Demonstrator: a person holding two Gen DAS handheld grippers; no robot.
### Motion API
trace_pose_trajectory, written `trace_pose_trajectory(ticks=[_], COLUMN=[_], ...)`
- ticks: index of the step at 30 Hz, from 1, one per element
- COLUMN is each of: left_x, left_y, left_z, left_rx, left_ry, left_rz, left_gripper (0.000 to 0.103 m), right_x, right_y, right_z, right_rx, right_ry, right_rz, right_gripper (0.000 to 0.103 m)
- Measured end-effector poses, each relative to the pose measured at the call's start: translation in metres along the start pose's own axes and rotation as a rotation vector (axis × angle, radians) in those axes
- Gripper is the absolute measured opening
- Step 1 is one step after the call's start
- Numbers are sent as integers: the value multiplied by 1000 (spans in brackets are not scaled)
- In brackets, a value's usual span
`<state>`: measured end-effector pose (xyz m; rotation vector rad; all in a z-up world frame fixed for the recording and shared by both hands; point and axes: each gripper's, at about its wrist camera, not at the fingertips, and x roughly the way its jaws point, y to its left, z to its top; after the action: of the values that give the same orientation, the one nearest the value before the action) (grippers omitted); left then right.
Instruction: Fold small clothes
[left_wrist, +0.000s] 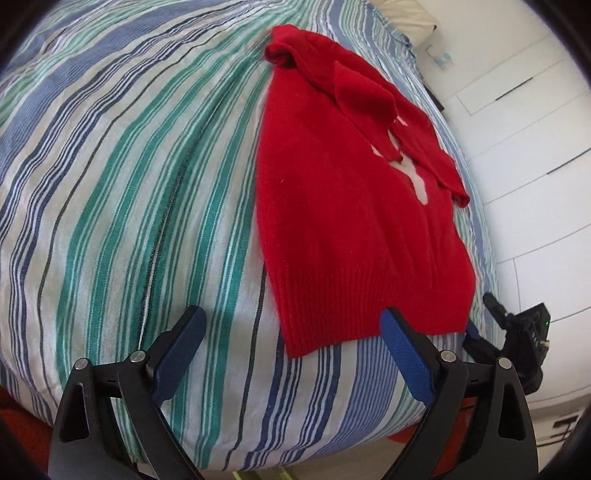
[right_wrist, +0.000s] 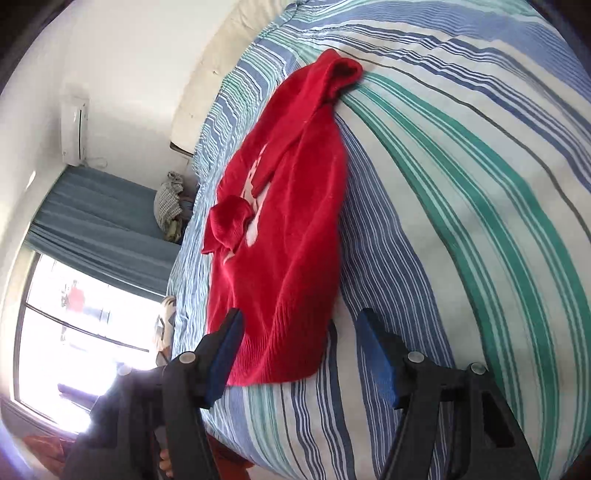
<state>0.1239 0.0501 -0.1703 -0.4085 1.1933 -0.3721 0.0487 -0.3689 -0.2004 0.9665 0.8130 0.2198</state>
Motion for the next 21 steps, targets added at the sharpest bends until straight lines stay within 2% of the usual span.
trace_pose_trajectory(ticks=[1,4,7,9,13,15,16,18,19,21], left_x=[2,1,-3,-1,5,8,9,7,7,6], left_y=[-4,-12,-10,-4,-4,-11,-15,-16,-16,-14], left_z=[-1,0,3,6,7,7,8,6,6,4], left_rx=[23,81,74,59,77,107,119,125,121,119], left_ry=[-5,-6,-4,-2,-5,-1,3,7,8,8], left_rz=[16,65,53,45,58,66,70,71,73,80], left_gripper=[85,73,67,63,60,53,49,46,46,45], right_x=[7,24,19,13,8,13,17,24,28,45], right_y=[3,22,45,53,30,22,24,30,36,53], right_z=[5,26,42,45,41,39,39,36,35,33], right_rx=[1,13,-59,-108,-105,-89,-81,-62,-59,-77], right_ry=[3,42,67,104,150,162,164,173,188,228], right_rz=[41,240,315,276,142,130,144,183,174,101], right_gripper=[64,64,64,64,64,64,64,64,64,61])
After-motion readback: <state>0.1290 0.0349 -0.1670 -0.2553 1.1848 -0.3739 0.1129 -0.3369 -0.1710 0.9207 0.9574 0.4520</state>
